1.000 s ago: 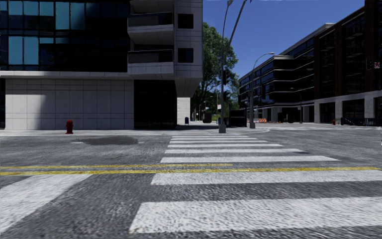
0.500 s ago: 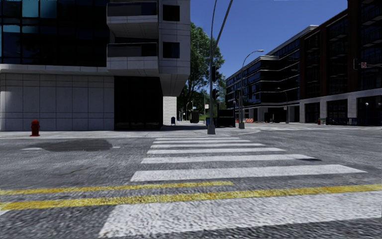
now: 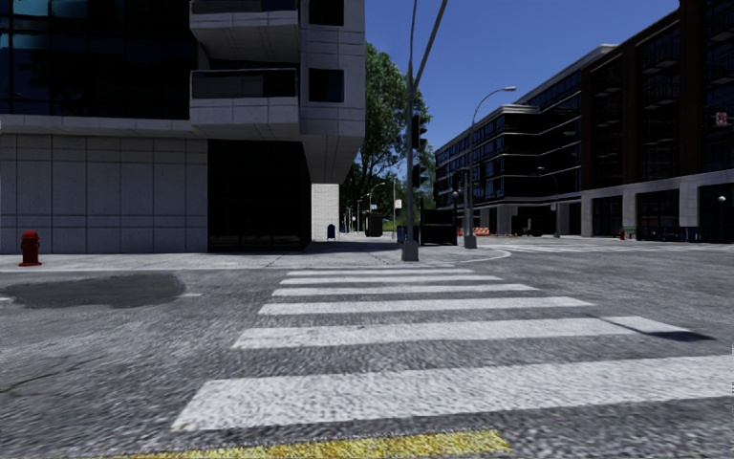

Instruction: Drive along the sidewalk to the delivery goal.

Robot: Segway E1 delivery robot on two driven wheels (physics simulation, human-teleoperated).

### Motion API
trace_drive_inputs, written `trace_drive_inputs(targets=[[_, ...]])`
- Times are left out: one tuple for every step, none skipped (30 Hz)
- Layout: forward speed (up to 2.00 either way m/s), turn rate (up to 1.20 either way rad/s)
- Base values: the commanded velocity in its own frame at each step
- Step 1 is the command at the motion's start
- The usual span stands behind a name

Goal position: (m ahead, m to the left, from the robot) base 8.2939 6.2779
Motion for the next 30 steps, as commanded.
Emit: trace_drive_inputs(targets=[[2.0,0.0],[2.0,0.0],[2.0,0.0],[2.0,0.0],[2.0,0.0],[2.0,0.0],[2.0,0.0],[2.0,0.0],[2.0,0.07],[2.0,0.07],[2.0,0.13],[2.0,0.16],[2.0,0.16],[2.0,0.17],[2.0,0.17],[2.0,0.17],[2.0,0.17],[2.0,0.17],[2.0,0.17],[2.0,0.17],[2.0,0.17],[2.0,0.2],[2.0,0.2],[2.0,0.22],[2.0,0.22],[2.0,0.22],[2.0,0.22],[2.0,0.22],[2.0,0.22],[2.0,0.22]])
